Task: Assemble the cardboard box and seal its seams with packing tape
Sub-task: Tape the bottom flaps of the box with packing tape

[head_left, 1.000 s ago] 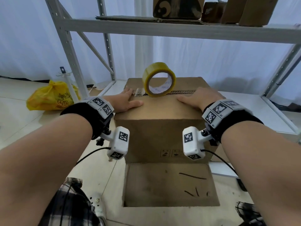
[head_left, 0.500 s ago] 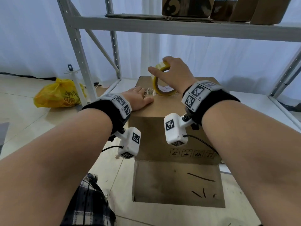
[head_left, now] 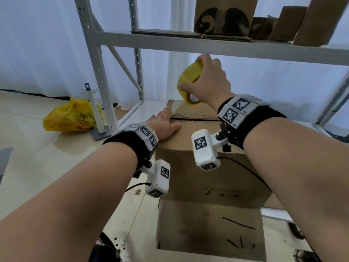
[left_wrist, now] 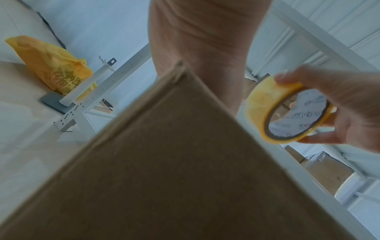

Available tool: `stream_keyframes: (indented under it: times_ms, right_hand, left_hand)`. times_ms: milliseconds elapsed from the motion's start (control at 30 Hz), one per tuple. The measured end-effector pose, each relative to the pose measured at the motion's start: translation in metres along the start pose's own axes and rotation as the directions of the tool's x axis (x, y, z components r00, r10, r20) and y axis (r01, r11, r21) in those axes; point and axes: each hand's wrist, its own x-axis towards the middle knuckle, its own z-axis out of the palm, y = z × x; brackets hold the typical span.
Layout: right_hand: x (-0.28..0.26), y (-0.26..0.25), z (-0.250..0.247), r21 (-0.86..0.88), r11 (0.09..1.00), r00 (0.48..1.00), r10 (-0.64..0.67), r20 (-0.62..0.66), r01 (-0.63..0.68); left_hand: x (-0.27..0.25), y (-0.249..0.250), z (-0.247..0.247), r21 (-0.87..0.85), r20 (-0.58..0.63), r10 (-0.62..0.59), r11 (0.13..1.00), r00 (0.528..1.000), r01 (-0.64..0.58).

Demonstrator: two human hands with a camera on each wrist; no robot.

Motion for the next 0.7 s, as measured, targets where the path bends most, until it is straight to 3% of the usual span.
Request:
stream_keyframes:
  times_ms: [200, 333, 567, 700]
  right_hand:
    - [-0.011, 0.043, 0.008, -0.252, 0.957, 0.983, 0.165, 0.082, -0.140]
    - [-0.012, 0.052, 0.008, -0.310, 0.940, 0.975, 0.188, 0.118, -0.143]
    - [-0.016, 0.051, 0.003, -0.295, 0.942, 0.972, 0.204, 0.119, -0.162]
    - [-0.020, 0.061, 0.000, -0.140, 0.969, 0.960, 0.225, 0.166, -0.203]
  left_hand:
    - [0.011, 0.006, 0.003, 0.131, 0.043, 0.013, 0.991, 0.999, -0.019]
    - [0.012, 0.007, 0.003, 0.191, 0.043, 0.020, 0.981, 0.999, -0.028]
    - [0.015, 0.014, 0.003, 0.275, 0.022, -0.021, 0.961, 1.000, 0.014]
    - [0.014, 0.020, 0.001, 0.290, 0.029, -0.055, 0.956, 0.998, 0.044]
